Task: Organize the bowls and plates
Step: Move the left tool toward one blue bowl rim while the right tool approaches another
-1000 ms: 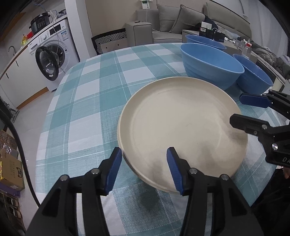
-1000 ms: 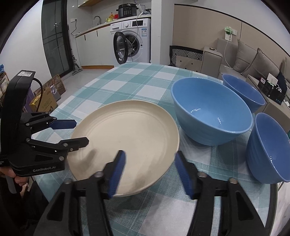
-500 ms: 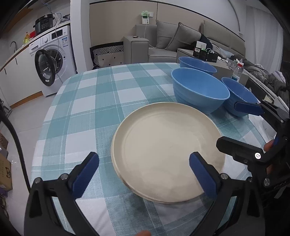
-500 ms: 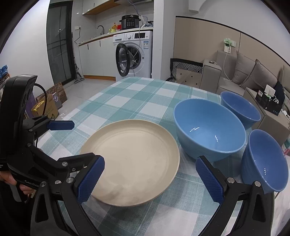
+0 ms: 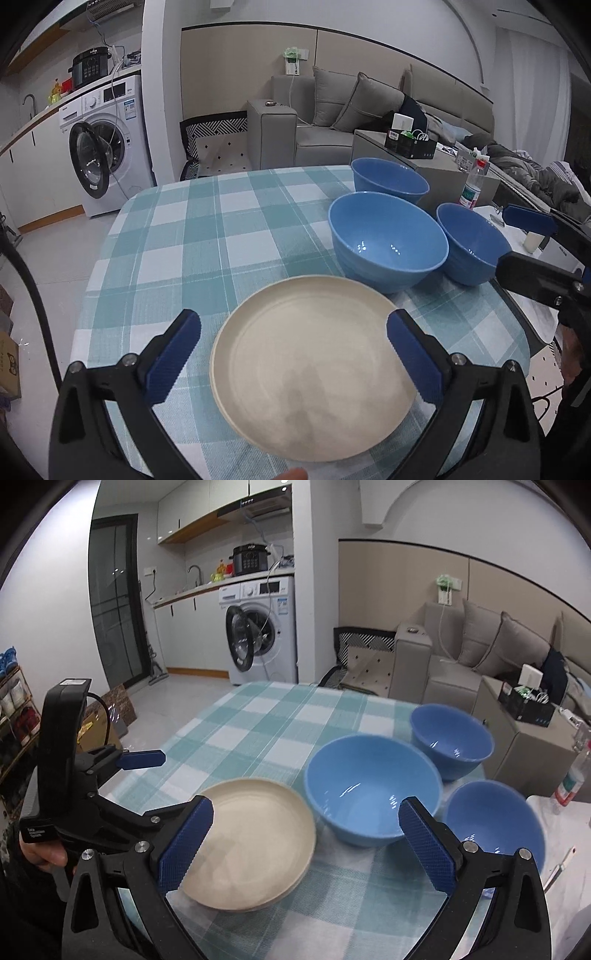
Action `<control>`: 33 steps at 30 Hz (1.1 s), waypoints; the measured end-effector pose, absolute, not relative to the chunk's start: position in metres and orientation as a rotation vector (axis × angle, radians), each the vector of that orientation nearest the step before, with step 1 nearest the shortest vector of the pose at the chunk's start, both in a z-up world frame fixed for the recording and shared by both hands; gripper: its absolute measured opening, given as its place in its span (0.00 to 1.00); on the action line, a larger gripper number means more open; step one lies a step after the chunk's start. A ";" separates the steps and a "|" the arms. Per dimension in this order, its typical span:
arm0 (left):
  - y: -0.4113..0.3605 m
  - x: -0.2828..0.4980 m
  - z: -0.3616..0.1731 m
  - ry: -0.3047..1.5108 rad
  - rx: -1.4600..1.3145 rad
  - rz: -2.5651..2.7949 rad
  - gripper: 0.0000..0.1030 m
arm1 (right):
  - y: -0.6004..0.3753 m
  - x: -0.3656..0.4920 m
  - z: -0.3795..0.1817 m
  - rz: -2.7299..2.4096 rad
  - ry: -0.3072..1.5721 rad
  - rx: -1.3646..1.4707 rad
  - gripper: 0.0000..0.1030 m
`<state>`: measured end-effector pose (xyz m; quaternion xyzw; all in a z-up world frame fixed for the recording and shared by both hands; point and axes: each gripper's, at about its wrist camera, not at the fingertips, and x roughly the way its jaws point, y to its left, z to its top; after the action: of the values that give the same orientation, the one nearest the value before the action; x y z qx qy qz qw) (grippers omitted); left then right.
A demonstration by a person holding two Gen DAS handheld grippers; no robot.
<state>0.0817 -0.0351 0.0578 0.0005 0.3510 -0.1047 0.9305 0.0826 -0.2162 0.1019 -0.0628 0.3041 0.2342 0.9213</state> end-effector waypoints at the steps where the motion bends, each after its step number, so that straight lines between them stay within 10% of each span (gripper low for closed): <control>1: -0.038 0.085 0.062 0.711 0.009 -0.219 0.99 | -0.222 0.084 0.107 0.469 0.616 -0.122 0.99; 33: -0.100 0.216 0.104 0.694 -0.015 -0.259 0.99 | -0.379 0.194 0.153 0.079 0.598 0.184 0.99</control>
<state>0.2156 -0.0998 0.1039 -0.0075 0.3393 -0.1265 0.9321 0.1943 -0.3792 0.1532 0.0905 0.2942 0.0389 0.9506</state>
